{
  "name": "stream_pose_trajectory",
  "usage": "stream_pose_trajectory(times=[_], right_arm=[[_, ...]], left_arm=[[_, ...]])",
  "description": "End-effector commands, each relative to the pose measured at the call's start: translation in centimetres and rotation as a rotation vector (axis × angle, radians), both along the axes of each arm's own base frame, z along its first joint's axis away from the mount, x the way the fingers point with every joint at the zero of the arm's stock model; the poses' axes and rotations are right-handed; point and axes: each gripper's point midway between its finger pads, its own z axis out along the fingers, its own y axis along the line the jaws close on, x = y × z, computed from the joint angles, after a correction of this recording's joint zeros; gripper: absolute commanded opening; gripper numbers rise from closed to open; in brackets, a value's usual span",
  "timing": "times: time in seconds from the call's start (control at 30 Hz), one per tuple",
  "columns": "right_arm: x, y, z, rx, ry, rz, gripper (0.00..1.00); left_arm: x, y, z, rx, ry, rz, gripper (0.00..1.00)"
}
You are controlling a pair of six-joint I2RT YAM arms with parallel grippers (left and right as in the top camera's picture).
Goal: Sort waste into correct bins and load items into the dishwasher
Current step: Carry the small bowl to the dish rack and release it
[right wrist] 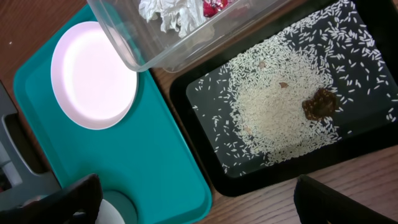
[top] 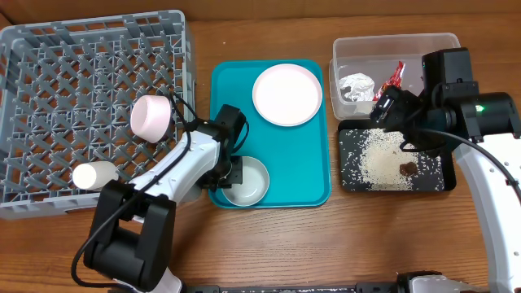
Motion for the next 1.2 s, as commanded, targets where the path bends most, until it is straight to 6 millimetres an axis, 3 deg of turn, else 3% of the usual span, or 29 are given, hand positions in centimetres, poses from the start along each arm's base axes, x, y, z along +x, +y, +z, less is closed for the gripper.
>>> stream_pose_trajectory(times=[0.0,0.17,0.27,0.33,0.4,0.5,0.63,0.7,0.9,1.17], right_arm=[[0.3,0.0,0.5,0.001,-0.017,-0.002,1.0],[0.3,0.0,0.5,0.0,-0.018,-0.001,1.0],[0.3,0.0,0.5,0.0,-0.018,-0.001,1.0],[0.3,0.0,0.5,0.0,-0.018,-0.001,1.0],[0.3,0.0,0.5,0.0,-0.017,-0.001,1.0],[0.3,0.0,0.5,0.0,-0.017,-0.001,1.0],[0.3,0.0,0.5,0.0,-0.018,-0.001,1.0],[0.3,0.0,0.5,0.0,-0.018,-0.001,1.0],[0.3,0.0,0.5,0.001,-0.018,-0.001,1.0],[0.3,0.0,0.5,0.0,-0.019,-0.002,1.0]], left_arm=[[0.1,-0.2,-0.4,0.001,-0.012,-0.007,0.04],[1.5,-0.5,1.2,-0.006,-0.053,-0.033,0.04],[3.3,-0.2,5.0,0.009,-0.127,-0.022,0.04],[5.0,1.0,9.0,0.055,-0.223,-0.001,0.04],[6.4,2.9,13.1,0.135,-0.33,0.032,0.04],[8.3,8.1,20.3,0.366,-0.536,0.12,0.04],[8.2,14.8,27.4,0.756,-0.725,0.253,0.04],[7.7,17.0,29.4,0.903,-0.757,0.304,0.04],[7.1,21.9,31.3,1.141,-0.725,0.404,0.04],[7.1,27.3,27.9,1.218,-0.54,0.47,0.04]])
